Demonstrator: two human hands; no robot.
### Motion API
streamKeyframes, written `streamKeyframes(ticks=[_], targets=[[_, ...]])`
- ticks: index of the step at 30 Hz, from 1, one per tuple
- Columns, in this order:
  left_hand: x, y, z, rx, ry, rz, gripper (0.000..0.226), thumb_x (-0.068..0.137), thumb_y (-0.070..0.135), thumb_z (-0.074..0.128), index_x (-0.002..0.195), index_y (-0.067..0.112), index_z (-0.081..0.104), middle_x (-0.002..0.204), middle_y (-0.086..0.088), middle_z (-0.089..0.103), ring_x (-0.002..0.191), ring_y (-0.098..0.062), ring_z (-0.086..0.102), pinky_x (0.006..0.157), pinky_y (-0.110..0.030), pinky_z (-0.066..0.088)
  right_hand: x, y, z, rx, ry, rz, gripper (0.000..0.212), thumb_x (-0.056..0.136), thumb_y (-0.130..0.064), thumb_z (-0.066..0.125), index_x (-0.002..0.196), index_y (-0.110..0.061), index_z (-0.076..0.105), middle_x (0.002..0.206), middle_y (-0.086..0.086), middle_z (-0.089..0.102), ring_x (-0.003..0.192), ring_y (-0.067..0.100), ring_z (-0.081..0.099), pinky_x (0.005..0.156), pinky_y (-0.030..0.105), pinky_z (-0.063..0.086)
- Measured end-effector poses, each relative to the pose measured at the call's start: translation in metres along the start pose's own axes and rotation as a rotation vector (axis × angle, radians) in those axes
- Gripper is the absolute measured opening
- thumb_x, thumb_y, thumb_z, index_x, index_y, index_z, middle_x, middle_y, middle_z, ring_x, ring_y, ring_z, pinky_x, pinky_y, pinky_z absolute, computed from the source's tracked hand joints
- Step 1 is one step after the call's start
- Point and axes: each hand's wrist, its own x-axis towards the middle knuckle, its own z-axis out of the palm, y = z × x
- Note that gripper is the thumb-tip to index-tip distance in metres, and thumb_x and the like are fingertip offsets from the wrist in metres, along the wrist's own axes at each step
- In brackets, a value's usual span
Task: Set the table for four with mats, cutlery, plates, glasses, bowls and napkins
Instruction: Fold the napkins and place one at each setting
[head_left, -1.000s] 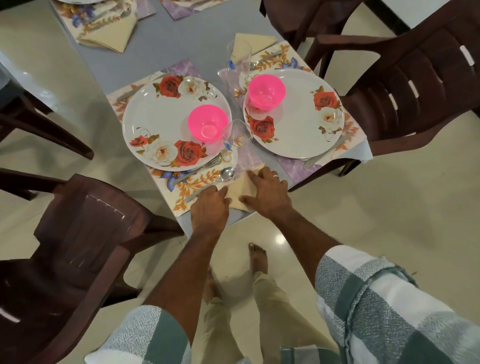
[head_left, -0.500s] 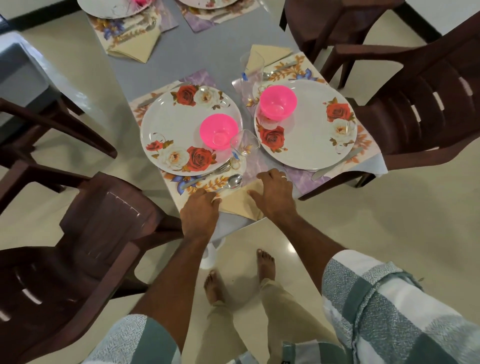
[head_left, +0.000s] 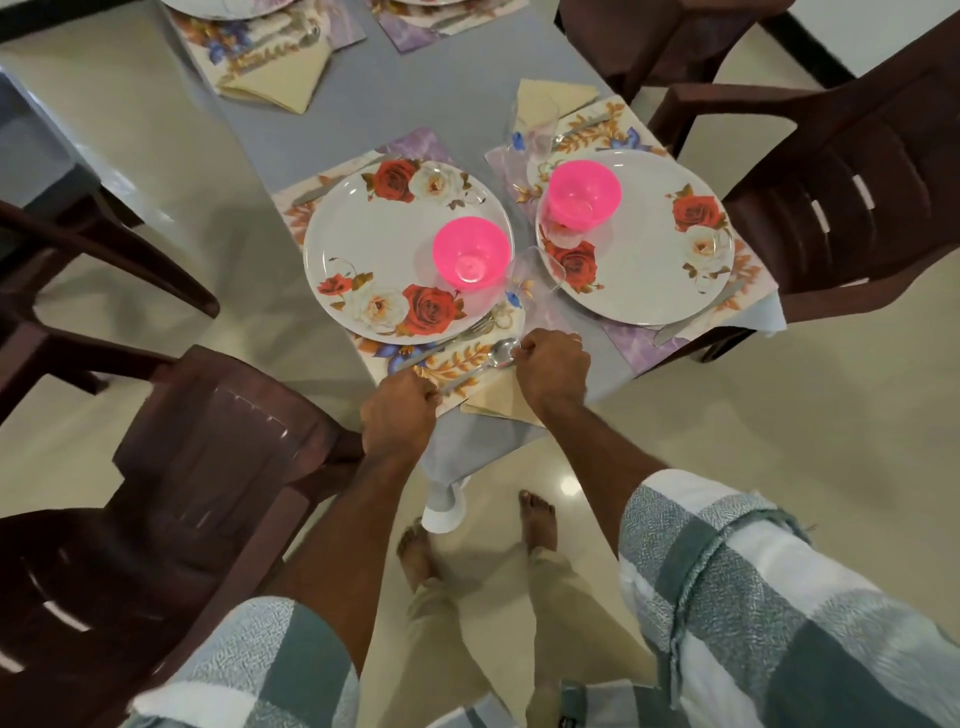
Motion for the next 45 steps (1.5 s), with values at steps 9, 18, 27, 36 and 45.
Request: streamKeyframes(ticks=[9, 18, 27, 36, 45], targets=[[0.002, -0.012, 0.007, 0.027, -0.06, 0.168, 0.02, 0.091, 0.022, 0.056, 0.096, 0.019, 0.075, 0.095, -0.003, 0.071, 0.089, -0.03, 0.068, 0.072, -0.042, 0.057, -0.008, 0.0, 0.004, -0.069, 0.026, 0.118, 0.029, 0.098, -0.037, 0.054, 0.109, -0.019, 0.073, 0.109, 0.008, 0.066, 0.112, 0.03, 0.054, 0.089, 0.042, 0.044], [0.006, -0.029, -0.006, 0.086, 0.127, 0.201, 0.02, 0.099, 0.025, 0.056, 0.109, 0.015, 0.07, 0.109, -0.01, 0.057, 0.097, -0.032, 0.059, 0.065, -0.043, 0.054, -0.031, -0.018, 0.014, -0.072, 0.15, -0.184, 0.017, 0.092, -0.026, 0.059, 0.096, -0.013, 0.069, 0.094, 0.011, 0.066, 0.094, 0.036, 0.06, 0.073, 0.041, 0.044], [0.023, -0.037, -0.003, 0.254, 0.09, 0.233, 0.024, 0.095, 0.03, 0.064, 0.118, 0.026, 0.069, 0.111, 0.0, 0.057, 0.109, -0.023, 0.056, 0.061, -0.039, 0.055, -0.024, -0.045, 0.024, -0.262, -0.054, -0.376, 0.043, 0.091, -0.019, 0.051, 0.133, -0.014, 0.055, 0.133, 0.005, 0.057, 0.115, 0.034, 0.051, 0.088, 0.046, 0.043], [0.024, -0.04, -0.008, 0.234, 0.078, 0.317, 0.023, 0.096, 0.025, 0.061, 0.119, 0.024, 0.069, 0.112, -0.001, 0.06, 0.113, -0.023, 0.055, 0.064, -0.042, 0.058, -0.023, -0.05, 0.012, -0.371, -0.094, -0.375, 0.04, 0.093, -0.019, 0.048, 0.132, -0.016, 0.056, 0.134, 0.004, 0.051, 0.115, 0.032, 0.049, 0.088, 0.047, 0.039], [0.007, -0.036, -0.006, 0.19, 0.087, 0.409, 0.018, 0.082, 0.01, 0.073, 0.098, 0.018, 0.076, 0.101, -0.006, 0.066, 0.102, -0.028, 0.063, 0.058, -0.04, 0.058, -0.041, -0.036, 0.0, -0.348, -0.09, -0.367, 0.038, 0.093, -0.016, 0.045, 0.129, -0.017, 0.058, 0.132, 0.004, 0.054, 0.12, 0.033, 0.047, 0.09, 0.047, 0.037]])
